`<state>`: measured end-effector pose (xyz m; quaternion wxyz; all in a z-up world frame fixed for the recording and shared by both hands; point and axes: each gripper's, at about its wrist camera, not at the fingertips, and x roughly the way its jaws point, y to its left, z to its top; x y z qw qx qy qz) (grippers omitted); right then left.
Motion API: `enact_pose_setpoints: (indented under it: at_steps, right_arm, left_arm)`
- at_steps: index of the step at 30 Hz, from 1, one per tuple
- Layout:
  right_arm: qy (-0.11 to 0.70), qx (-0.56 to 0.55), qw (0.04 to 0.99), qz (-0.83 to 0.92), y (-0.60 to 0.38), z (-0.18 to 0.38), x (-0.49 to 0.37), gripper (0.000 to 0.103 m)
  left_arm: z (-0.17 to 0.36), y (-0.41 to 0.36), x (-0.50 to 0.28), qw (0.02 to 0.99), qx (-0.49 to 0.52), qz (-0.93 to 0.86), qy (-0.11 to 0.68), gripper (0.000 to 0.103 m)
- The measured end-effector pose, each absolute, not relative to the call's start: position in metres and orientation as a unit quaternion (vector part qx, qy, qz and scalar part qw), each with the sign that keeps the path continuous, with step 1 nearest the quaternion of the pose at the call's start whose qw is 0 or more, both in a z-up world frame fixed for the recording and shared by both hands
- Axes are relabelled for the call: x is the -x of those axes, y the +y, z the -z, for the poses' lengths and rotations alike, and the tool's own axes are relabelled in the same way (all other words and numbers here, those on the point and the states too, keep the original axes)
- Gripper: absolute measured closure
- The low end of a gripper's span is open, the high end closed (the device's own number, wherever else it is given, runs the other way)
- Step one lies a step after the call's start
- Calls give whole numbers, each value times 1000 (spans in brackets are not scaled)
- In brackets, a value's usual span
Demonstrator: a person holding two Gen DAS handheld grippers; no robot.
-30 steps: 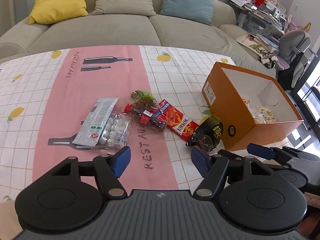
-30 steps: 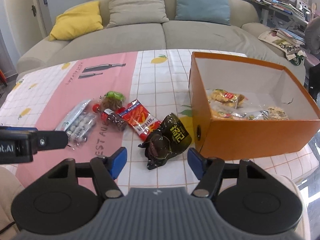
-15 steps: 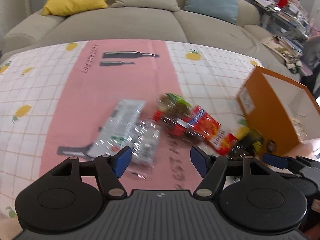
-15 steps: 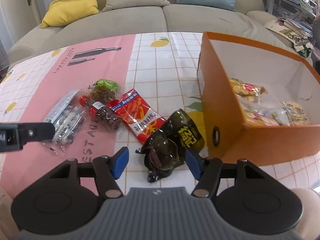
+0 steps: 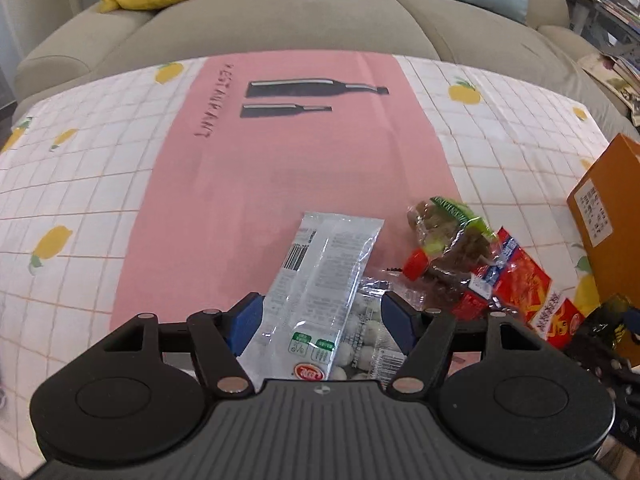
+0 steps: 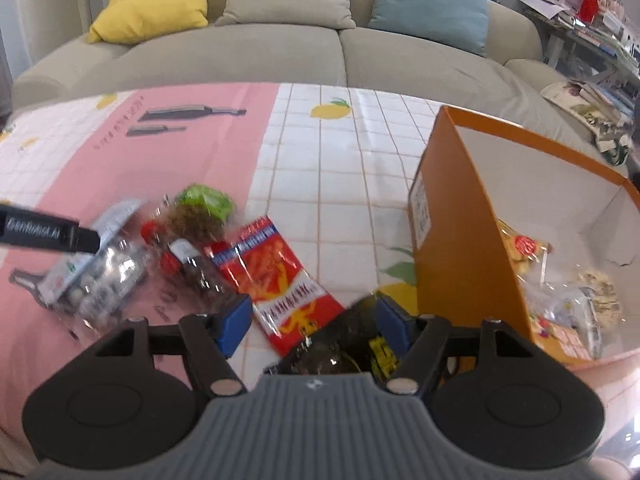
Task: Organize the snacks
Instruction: 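Grasp the white wrapped bar with the left tool while the right tool grasps the dark bag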
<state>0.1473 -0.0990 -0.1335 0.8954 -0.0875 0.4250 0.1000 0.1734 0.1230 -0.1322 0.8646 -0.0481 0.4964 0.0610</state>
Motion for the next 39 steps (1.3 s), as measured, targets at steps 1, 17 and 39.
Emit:
enact_pose_setpoints:
  at_steps: [1, 17, 39]
  right_arm:
    - [426, 92, 895, -97, -99, 135, -144, 36]
    - [455, 112, 880, -78, -95, 173, -149, 35]
    - [452, 58, 885, -91, -107, 160, -131, 30]
  left_arm:
    - [136, 123, -175, 862, 40, -68, 500, 23]
    - [155, 151, -188, 853, 127, -54, 503, 22]
    - [155, 139, -152, 835, -8, -94, 543, 25]
